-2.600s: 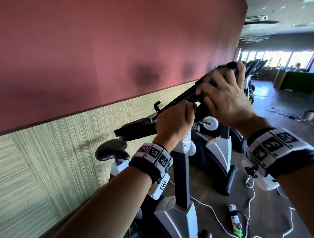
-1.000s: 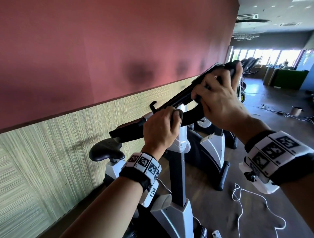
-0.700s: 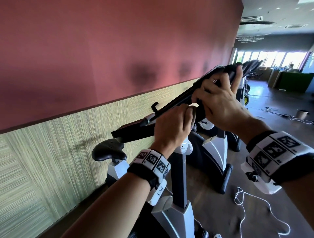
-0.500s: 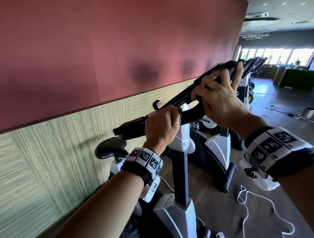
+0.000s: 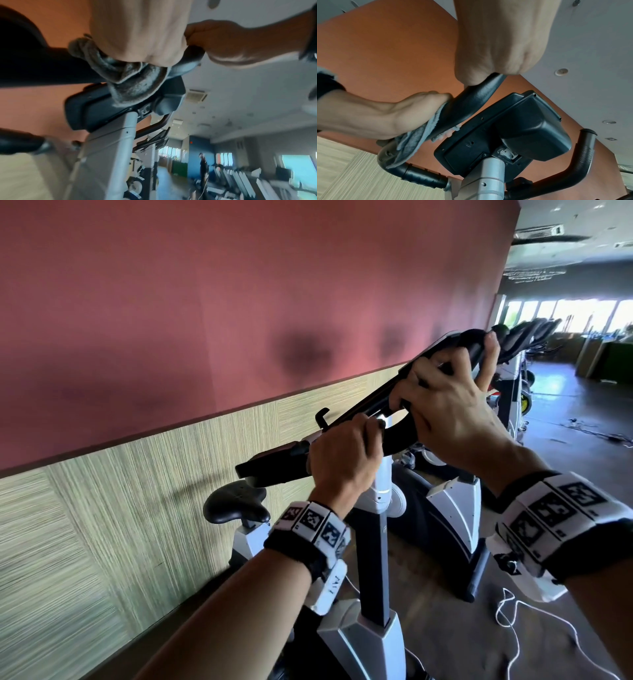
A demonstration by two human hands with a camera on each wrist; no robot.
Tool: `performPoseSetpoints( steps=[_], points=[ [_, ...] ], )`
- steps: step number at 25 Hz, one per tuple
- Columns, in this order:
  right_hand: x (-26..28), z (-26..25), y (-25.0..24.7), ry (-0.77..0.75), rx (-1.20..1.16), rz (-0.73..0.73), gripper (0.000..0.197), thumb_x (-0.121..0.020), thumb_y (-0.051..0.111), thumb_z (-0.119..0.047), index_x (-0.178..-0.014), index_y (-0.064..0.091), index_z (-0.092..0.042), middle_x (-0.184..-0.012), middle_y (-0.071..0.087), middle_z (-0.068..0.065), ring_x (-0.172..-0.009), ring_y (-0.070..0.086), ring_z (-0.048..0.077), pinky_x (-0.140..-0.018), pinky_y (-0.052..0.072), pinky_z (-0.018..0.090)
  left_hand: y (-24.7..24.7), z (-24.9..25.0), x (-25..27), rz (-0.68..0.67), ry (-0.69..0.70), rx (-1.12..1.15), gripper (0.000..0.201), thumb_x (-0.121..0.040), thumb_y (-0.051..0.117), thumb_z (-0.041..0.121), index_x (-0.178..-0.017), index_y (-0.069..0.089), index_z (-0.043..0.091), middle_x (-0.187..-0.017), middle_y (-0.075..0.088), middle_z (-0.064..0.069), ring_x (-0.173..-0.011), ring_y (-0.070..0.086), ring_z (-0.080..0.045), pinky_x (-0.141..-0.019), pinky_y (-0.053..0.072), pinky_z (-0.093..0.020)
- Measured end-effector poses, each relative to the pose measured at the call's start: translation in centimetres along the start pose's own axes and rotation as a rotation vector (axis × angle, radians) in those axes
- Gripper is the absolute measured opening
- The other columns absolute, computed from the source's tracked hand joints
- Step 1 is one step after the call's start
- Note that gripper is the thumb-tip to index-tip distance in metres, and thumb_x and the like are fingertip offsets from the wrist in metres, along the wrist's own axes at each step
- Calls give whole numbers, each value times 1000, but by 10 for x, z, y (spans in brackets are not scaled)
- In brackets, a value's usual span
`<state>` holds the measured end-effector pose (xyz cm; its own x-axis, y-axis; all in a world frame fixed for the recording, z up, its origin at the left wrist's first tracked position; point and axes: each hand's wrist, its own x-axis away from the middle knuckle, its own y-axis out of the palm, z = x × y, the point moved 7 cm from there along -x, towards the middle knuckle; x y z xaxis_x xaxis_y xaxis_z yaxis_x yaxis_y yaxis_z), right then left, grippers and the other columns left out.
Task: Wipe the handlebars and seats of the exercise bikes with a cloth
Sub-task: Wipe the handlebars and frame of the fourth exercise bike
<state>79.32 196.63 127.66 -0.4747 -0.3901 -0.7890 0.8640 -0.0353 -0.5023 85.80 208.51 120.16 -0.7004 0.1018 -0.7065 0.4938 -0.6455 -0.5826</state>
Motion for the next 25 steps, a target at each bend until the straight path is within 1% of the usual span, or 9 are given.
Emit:
performPoseSetpoints(
  steps=[2, 5, 11, 16, 18, 19, 21, 23, 25],
  points=[
    [0, 1, 0, 13, -6, -11, 28, -96, 43, -26, -95, 70, -20, -94, 54, -1, -110, 37, 29, -113, -28, 44, 6, 21, -6, -8, -17, -47, 44, -107, 27, 41, -89, 61, 20, -74, 66, -2, -69, 64, -28, -61, 37, -34],
    [3, 0, -1, -5, -6, -37, 33, -100, 38, -33, -98, 68, -19, -97, 55, -1, -112, 39, 30, -116, -19, 49, 4, 31, -2, 33, 118, 21, 42, -104, 20, 43, -81, 51, 25, -69, 61, 3, -63, 59, -20, -59, 41, -33],
    [7, -2, -3, 3, 21, 15, 19, -99, 47, -21, -99, 66, -16, -97, 56, -1, -115, 44, 31, -119, -10, 56, 2, -42, 6, 46, 154, 46, 53, -105, 24, 55, -68, 47, 24, -49, 42, 10, -42, 41, 1, -46, 26, -21],
    [7, 0, -2, 0, 41, 48, 21, -100, 46, -20, -99, 67, -15, -97, 58, 0, -114, 46, 32, -120, -8, 55, 4, -56, -9, -103, 189, -225, 49, -106, 24, 50, -69, 39, 22, -52, 46, 1, -53, 58, -33, -54, 44, -34],
    [7, -1, -2, 1, 45, 62, 21, -100, 47, -19, -98, 67, -14, -97, 58, 1, -113, 46, 32, -120, -6, 56, -4, -50, -1, 27, 324, -295, 49, -109, 26, 41, -71, 50, 20, -51, 49, -4, -48, 55, -31, -66, 54, -40],
    [8, 0, -2, -1, 43, 61, 21, -100, 47, -19, -98, 67, -14, -97, 58, 1, -113, 47, 33, -120, -5, 57, -7, -54, 7, 78, 344, -274, 54, -110, 24, 39, -72, 56, 17, -51, 51, -3, -47, 53, -27, -84, 55, -45],
    [8, -2, -3, -5, 36, 65, 20, -100, 48, -19, -98, 67, -13, -97, 58, 2, -114, 47, 34, -120, -3, 59, -11, -67, 17, 168, 312, -230, 56, -110, 23, 37, -70, 56, 17, -51, 51, 4, -45, 48, -18, -107, 44, -47],
    [8, -2, -3, -3, 41, 65, 18, -99, 49, -18, -98, 67, -13, -97, 58, 2, -114, 48, 34, -120, 0, 61, -14, -66, 9, 113, 345, -269, 48, -107, 33, 32, -69, 56, 15, -45, 45, 4, -38, 44, -19, -101, 50, -47],
    [8, -3, -3, 1, 37, 58, 19, -99, 48, -18, -97, 66, -13, -97, 58, 2, -114, 48, 34, -120, -1, 61, -6, -67, -9, -60, 336, -359, 46, -107, 36, 35, -73, 58, 13, -45, 42, 2, -40, 49, -25, -71, 57, -39]
  ],
)
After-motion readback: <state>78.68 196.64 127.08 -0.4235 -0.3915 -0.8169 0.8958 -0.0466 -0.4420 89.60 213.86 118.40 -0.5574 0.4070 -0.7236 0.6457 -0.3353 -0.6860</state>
